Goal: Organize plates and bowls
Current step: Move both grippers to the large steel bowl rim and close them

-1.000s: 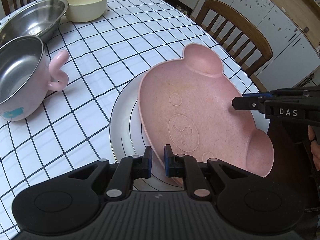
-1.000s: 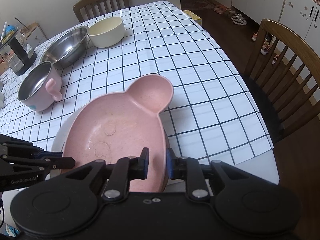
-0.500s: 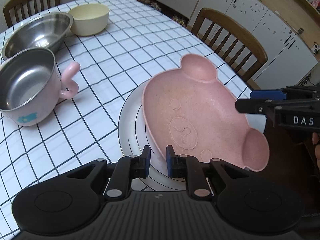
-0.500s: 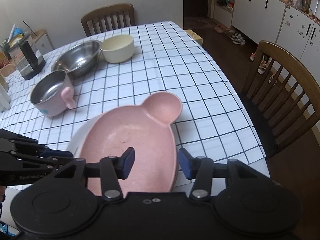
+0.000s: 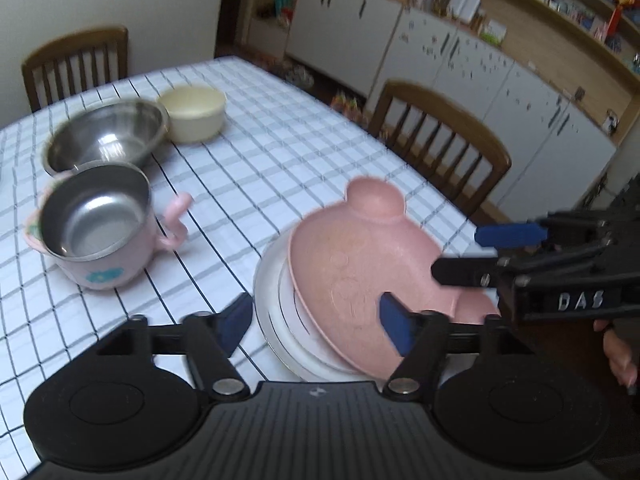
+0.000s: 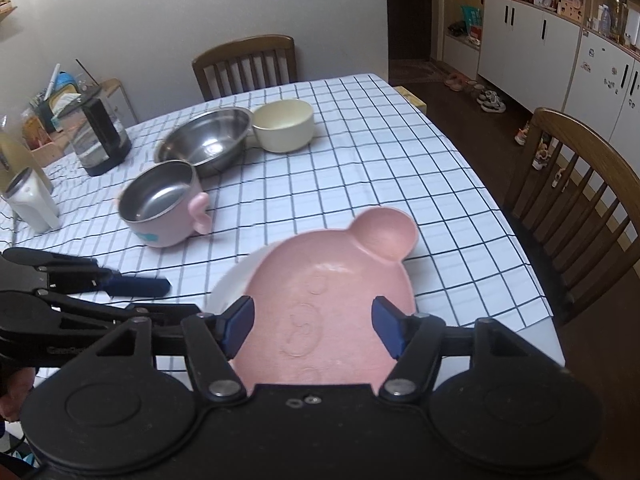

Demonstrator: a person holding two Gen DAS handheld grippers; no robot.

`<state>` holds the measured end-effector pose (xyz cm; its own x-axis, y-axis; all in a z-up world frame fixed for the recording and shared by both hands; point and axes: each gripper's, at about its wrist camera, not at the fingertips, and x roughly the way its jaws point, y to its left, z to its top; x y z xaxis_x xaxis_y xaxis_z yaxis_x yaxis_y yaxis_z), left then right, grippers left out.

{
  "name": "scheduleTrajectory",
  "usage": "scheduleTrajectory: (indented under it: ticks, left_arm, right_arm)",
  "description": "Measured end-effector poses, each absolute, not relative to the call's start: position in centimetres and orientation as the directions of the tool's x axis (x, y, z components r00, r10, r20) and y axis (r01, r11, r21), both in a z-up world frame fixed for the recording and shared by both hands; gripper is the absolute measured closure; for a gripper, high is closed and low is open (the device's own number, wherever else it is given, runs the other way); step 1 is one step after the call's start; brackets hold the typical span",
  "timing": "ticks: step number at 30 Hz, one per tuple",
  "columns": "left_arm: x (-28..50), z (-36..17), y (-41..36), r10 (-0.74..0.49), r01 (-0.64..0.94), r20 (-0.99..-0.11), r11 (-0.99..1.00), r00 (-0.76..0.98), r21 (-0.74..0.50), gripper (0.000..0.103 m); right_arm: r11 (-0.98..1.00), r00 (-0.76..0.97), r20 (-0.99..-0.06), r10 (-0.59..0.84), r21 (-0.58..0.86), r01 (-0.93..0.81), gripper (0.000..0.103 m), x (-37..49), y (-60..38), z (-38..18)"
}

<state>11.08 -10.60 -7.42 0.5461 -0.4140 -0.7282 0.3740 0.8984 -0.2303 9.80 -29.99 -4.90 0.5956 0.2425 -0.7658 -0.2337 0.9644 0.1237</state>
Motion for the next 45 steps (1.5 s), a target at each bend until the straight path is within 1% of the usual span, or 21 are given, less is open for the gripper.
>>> scheduleTrajectory:
  ticks: [1,6,8,9,10,11,16,18,20,22,23,29,32,35,39,45]
  left_arm:
    - [10.9,-7.1,-10.4,-0.415,0.376,-0.722,0.898,0.554,-0.228,0.033]
    - [10.3,-5.6,-9.0,-0.408,0.361,-0.695,0.905,0.592,-0.225,0.033]
    - [10.0,-5.0,-8.4,-0.398,0.353,-0.682,0.911,0.614,-0.213,0.032]
    - [9.9,-4.7,-8.0,-0.393,0.351,-0.675,0.913,0.625,-0.207,0.030]
    - [9.8,-4.4,-7.7,-0.385,0.344,-0.670,0.917,0.635,-0.200,0.025]
    - [9.7,-4.1,-7.2,-0.374,0.334,-0.664,0.923,0.648,-0.194,0.023]
    - [9.9,-3.1,-5.0,-0.326,0.271,-0.644,0.944,0.692,-0.187,0.023]
    - [10.1,-2.7,-4.2,-0.304,0.247,-0.629,0.952,0.715,-0.180,0.020]
    - [10.5,-2.2,-3.4,-0.280,0.222,-0.608,0.960,0.743,-0.171,0.008]
    - [11.0,-1.8,-2.8,-0.241,0.185,-0.588,0.970,0.772,-0.155,0.001]
    - [11.4,-1.6,-2.5,-0.218,0.165,-0.581,0.976,0.784,-0.144,0.000]
    - [15.0,-0.7,-0.8,-0.166,0.109,-0.573,0.985,0.803,-0.133,0.000]
    - [17.5,-0.4,0.1,-0.104,0.059,-0.573,0.994,0.813,-0.096,0.000]
    - [20.5,-0.4,1.4,-0.040,-0.008,-0.598,0.997,0.800,-0.077,0.000]
    - [24.7,-1.1,3.0,0.022,-0.083,-0.624,0.994,0.781,-0.068,0.000]
    - [30.3,-3.3,4.5,0.056,-0.129,-0.679,0.990,0.732,-0.057,0.000]
  right_arm:
    - [0.964,0.598,-0.764,0.242,0.121,-0.236,0.032,9.6,-29.7,-4.7]
    - [0.959,0.607,-0.750,0.261,0.127,-0.255,0.029,8.7,-28.4,-3.5]
    - [0.955,0.617,-0.740,0.269,0.123,-0.269,0.023,8.4,-27.7,-2.9]
    - [0.953,0.622,-0.733,0.274,0.122,-0.276,0.022,8.2,-27.5,-2.6]
    - [0.951,0.628,-0.726,0.280,0.121,-0.284,0.020,8.1,-27.1,-2.3]
    - [0.949,0.632,-0.721,0.285,0.119,-0.293,0.019,8.1,-26.8,-2.0]
    - [0.936,0.646,-0.698,0.309,0.101,-0.338,0.009,8.6,-24.9,-1.1]
    - [0.932,0.653,-0.690,0.313,0.089,-0.352,0.003,9.0,-24.0,-0.8]
    - [0.928,0.659,-0.680,0.320,0.083,-0.364,0.001,9.7,-23.3,-0.5]
    - [0.923,0.661,-0.676,0.326,0.077,-0.376,0.000,10.5,-22.6,-0.2]
    - [0.921,0.661,-0.674,0.330,0.077,-0.382,0.000,11.1,-22.3,-0.2]
    - [0.916,0.657,-0.668,0.351,0.097,-0.390,0.000,15.3,-21.1,0.1]
    - [0.919,0.667,-0.660,0.346,0.094,-0.384,0.000,17.7,-20.4,0.2]
    - [0.918,0.675,-0.652,0.346,0.089,-0.386,0.000,20.3,-19.7,0.1]
    - [0.910,0.644,-0.677,0.356,0.094,-0.404,0.000,24.4,-18.7,-0.5]
    - [0.922,0.612,-0.717,0.332,0.111,-0.370,0.001,29.9,-17.3,-2.8]
